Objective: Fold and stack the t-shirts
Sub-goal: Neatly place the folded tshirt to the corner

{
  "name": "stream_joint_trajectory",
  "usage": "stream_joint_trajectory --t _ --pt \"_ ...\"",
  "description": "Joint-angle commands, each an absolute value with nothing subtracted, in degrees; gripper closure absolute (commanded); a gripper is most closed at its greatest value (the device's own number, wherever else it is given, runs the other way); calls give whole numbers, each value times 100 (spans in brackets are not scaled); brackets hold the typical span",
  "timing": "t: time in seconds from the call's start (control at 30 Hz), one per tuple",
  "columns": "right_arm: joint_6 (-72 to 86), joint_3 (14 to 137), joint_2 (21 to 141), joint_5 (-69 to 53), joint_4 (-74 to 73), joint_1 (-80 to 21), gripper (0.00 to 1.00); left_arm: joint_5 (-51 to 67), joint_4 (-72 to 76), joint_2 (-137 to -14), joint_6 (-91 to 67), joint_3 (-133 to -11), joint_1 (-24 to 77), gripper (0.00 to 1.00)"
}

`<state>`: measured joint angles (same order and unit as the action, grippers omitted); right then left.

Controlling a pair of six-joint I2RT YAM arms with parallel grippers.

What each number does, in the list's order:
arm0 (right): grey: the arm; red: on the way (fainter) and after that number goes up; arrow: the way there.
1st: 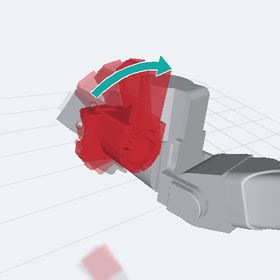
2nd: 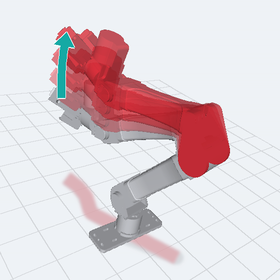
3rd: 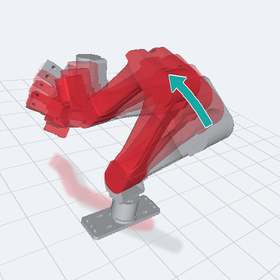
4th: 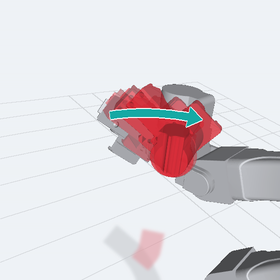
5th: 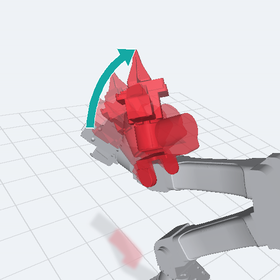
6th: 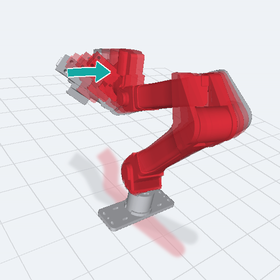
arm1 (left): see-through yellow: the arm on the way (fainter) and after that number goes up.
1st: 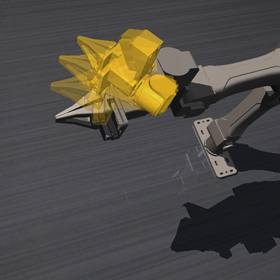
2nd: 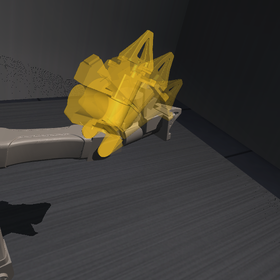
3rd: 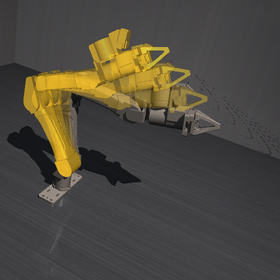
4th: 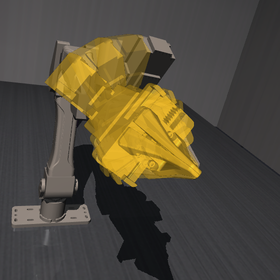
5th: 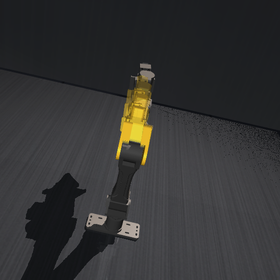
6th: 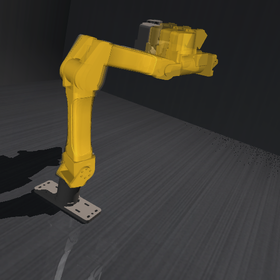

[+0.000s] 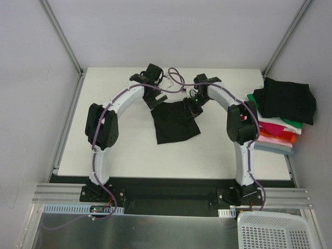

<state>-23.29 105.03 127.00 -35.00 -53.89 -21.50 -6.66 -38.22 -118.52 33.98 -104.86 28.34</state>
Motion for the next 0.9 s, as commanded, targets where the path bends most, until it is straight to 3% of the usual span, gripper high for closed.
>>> stream_joint_trajectory --t 0.0,0.33,0.87 --pt "-2487 10380 12252 -2962 -5722 -2127 99 -817 -3806 -11575 3507 -10705 2716 3" --pt "-2487 10459 11848 -2312 -5871 -2127 99 -932 -3771 -11777 3454 -10758 2566 3" --pt "-2751 11583 11593 -888 -6740 -1609 99 -773 -3613 -11865 3155 -10187 2663 4"
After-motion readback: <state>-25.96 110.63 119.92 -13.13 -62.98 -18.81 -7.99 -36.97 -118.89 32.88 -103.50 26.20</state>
